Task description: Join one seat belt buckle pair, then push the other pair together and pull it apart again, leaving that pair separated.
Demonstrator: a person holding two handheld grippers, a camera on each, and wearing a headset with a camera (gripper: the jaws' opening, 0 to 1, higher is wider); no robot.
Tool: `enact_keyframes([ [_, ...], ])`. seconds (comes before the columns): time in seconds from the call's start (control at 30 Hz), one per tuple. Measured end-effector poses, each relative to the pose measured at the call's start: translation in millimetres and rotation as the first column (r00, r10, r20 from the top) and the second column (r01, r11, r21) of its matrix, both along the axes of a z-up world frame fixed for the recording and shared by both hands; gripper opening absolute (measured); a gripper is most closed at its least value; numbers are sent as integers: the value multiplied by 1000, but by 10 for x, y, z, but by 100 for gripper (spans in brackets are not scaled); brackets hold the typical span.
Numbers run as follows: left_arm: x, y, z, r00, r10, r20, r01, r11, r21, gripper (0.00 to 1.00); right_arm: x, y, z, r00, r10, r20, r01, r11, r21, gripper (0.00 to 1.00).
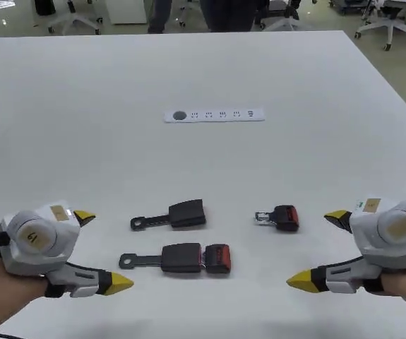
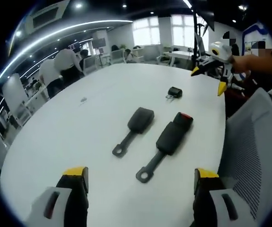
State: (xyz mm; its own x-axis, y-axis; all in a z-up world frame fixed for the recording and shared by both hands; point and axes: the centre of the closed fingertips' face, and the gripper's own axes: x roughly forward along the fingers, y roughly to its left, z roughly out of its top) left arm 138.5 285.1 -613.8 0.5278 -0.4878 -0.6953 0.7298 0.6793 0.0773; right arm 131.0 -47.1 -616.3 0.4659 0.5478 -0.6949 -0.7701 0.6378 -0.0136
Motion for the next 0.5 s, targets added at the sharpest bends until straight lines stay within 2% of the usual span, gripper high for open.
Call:
enact_keyframes([
  [0.1,-24,103,21,998,55,-3,-55,998,-18,100,-13,11,36,1000,-15,5,15,1000,11,97],
  [0.13,-51,115,29,999,51,5,-51,998,-22,100,-18,16,34,1000,-15,3,15,1000,16,97],
  [0.23,-104,139,-1,998,67,-2,-67,997,-35,100,-18,17,58,1000,-8,17,8,1000,13,100],
  [0.27,-119,141,-17,998,68,-6,-68,997,-33,100,-15,36,88,1000,-8,16,7,999,33,100],
  [0.3,-144,135,-24,998,68,-13,-68,997,-31,100,28,71,160,999,-27,28,24,996,82,100],
  [0.37,-196,97,-28,997,69,-25,-70,997,-31,100,40,54,179,999,-23,31,20,997,71,100],
  [0.5,-227,70,-18,998,60,-23,-61,997,-38,100,47,47,160,999,-13,44,11,999,44,100],
])
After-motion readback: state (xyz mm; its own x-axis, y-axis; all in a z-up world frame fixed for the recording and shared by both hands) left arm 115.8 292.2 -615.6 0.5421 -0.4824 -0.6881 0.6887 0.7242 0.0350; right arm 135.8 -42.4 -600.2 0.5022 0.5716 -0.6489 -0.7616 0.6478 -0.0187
